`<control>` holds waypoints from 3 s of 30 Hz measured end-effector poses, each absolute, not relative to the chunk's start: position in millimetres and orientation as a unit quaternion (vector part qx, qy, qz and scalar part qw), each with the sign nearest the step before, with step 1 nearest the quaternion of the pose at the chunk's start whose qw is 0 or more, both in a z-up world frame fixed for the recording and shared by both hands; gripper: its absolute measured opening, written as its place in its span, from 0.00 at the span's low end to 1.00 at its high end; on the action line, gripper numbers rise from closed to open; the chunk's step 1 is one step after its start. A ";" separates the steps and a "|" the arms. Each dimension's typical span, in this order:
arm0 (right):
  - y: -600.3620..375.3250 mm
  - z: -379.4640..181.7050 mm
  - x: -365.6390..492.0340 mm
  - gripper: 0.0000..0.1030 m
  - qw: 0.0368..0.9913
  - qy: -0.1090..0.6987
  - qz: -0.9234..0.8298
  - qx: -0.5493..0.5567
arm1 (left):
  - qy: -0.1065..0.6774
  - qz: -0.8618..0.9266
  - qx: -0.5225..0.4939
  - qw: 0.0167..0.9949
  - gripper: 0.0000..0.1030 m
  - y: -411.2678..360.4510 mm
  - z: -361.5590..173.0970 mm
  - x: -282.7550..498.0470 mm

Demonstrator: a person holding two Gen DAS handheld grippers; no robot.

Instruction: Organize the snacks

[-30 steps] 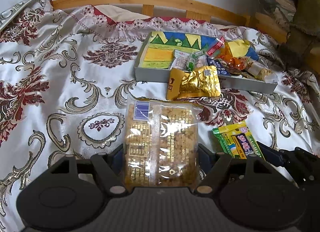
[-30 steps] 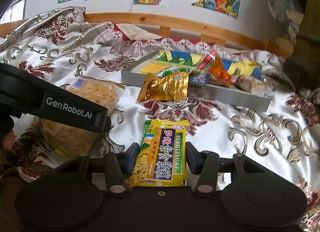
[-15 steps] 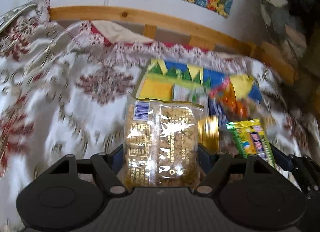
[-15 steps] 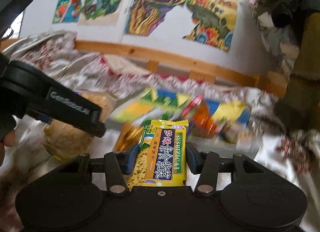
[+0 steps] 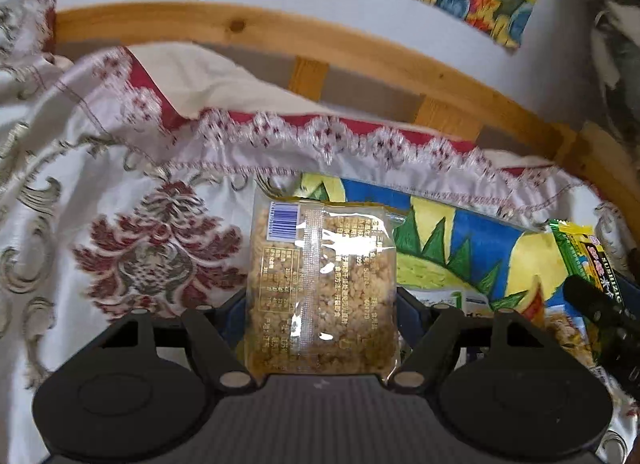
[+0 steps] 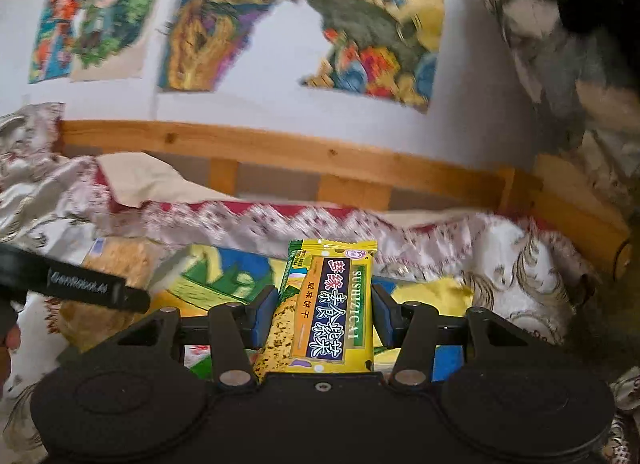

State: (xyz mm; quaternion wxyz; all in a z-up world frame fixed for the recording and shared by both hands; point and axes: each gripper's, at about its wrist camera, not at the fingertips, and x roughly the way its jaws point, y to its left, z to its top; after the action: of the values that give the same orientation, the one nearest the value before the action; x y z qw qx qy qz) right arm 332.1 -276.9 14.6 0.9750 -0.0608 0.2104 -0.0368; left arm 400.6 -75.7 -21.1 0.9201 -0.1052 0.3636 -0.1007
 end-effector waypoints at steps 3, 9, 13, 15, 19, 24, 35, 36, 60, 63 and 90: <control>-292.3 6.3 347.4 0.50 0.969 0.238 -0.045 -0.042 | 0.381 -0.097 -0.092 0.915 0.74 -84.2 -33.7 409.7; -310.5 -13.6 356.9 0.50 0.958 0.283 -0.048 -0.011 | 0.408 -0.094 -0.082 0.904 0.75 -93.6 -47.5 412.9; -310.5 -16.9 354.0 0.58 0.959 0.279 -0.053 -0.017 | 0.420 -0.089 -0.081 0.900 0.87 -94.4 -47.4 411.2; -309.9 -14.4 350.4 0.68 0.960 0.274 -0.050 -0.021 | 0.409 -0.079 -0.081 0.905 0.94 -92.7 -41.8 406.7; -307.5 0.8 336.1 0.82 0.967 0.247 -0.051 -0.035 | 0.387 -0.081 -0.088 0.914 0.96 -88.0 -22.0 394.3; -307.1 34.7 305.8 0.91 0.980 0.192 -0.048 -0.024 | 0.327 -0.084 -0.115 0.934 0.99 -75.6 15.6 362.5; -283.5 108.3 217.1 0.99 0.993 0.113 -0.019 -0.012 | 0.220 -0.090 -0.105 0.966 1.00 -47.3 85.8 259.8; -281.0 112.5 208.5 0.99 0.994 0.110 -0.015 -0.012 | 0.215 -0.090 -0.104 0.967 1.00 -44.6 89.8 249.1; -218.7 105.8 42.3 0.99 0.988 0.155 -0.011 -0.002 | 0.242 -0.066 -0.039 0.967 1.00 5.2 75.7 74.3; -214.3 94.1 33.7 0.99 0.984 0.177 -0.027 0.003 | 0.254 -0.066 -0.046 0.964 1.00 10.9 67.2 69.1; -187.8 58.4 23.2 0.99 0.962 0.252 -0.102 0.024 | 0.317 -0.049 -0.052 0.946 1.00 26.2 15.3 80.8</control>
State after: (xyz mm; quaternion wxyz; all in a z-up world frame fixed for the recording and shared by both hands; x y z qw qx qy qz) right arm 23.2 -187.8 58.4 0.9621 0.0243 0.2517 -0.1022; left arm 80.8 26.2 15.3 0.9456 -0.0523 0.3171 -0.0493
